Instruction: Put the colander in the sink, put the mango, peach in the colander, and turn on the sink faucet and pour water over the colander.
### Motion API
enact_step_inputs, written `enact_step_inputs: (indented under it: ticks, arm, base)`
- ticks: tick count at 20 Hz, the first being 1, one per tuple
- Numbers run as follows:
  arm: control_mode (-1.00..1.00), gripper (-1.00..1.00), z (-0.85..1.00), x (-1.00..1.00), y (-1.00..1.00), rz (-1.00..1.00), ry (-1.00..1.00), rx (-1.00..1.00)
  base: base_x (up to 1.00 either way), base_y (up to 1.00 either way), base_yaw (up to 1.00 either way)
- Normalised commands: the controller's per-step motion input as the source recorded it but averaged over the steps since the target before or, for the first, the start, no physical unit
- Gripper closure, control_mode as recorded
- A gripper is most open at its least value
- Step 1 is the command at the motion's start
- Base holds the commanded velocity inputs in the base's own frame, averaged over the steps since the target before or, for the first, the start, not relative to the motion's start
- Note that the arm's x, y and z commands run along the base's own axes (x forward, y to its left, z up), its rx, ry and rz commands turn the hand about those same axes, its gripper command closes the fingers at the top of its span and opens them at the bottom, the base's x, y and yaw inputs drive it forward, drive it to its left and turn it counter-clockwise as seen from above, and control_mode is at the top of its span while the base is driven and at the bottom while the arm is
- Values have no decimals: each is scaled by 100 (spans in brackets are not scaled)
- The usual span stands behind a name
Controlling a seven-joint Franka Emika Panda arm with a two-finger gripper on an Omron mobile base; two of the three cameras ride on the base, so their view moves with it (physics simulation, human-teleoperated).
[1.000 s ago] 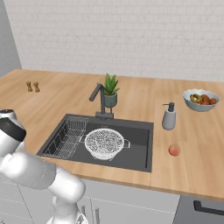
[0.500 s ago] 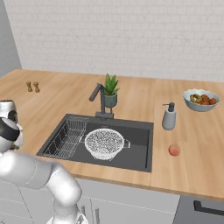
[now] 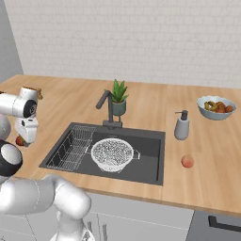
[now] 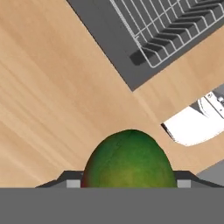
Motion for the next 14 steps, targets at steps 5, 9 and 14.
enact_step_inputs:
  ticks: [5,9,14]
  arm:
    - [-100,100,23,-55,-100,-26,-15,10]
    - [-100,100,18,-52,-100,-18,-18,4]
    - [-100,100,18,-26,-100,-3,-18,2]
  base:
    - [0,0,0]
    - [0,0,0]
    - [0,0,0]
